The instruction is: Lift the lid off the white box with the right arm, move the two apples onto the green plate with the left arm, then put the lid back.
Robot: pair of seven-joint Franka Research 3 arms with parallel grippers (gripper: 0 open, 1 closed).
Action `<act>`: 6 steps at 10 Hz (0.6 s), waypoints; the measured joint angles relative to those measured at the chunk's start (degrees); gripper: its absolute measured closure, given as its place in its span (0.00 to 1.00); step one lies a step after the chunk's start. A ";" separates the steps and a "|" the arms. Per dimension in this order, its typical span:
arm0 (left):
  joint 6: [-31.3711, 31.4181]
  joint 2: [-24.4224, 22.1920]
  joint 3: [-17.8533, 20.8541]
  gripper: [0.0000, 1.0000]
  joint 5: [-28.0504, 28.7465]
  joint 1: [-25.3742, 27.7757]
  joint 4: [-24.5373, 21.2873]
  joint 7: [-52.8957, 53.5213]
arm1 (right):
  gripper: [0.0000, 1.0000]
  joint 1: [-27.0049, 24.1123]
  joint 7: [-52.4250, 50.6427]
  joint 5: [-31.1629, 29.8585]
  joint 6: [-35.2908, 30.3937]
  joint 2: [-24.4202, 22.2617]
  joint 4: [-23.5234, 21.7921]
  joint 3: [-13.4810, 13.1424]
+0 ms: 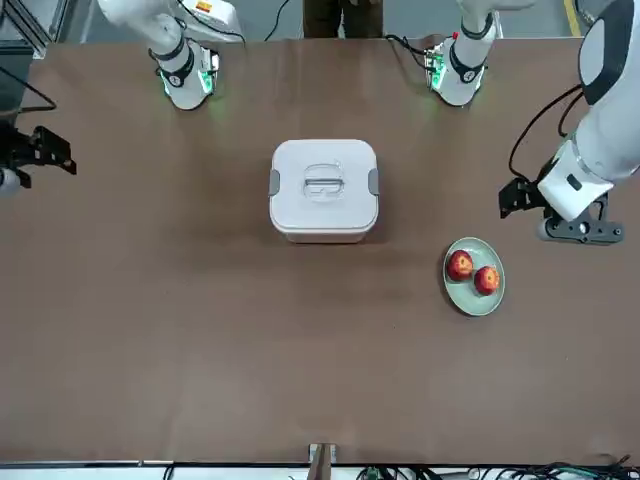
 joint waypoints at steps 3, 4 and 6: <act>0.00 0.06 0.04 0.00 0.00 0.24 -0.01 0.02 | 0.00 -3.67 0.02 -0.66 3.03 -0.60 -2.83 4.56; -0.01 0.06 0.06 0.00 0.00 0.28 -0.01 0.02 | 0.00 -3.73 0.02 -0.72 3.05 -1.05 -3.21 4.70; -0.01 0.07 0.08 0.00 0.00 0.34 -0.03 0.02 | 0.00 -3.78 0.02 -0.79 3.12 -2.73 -4.11 4.74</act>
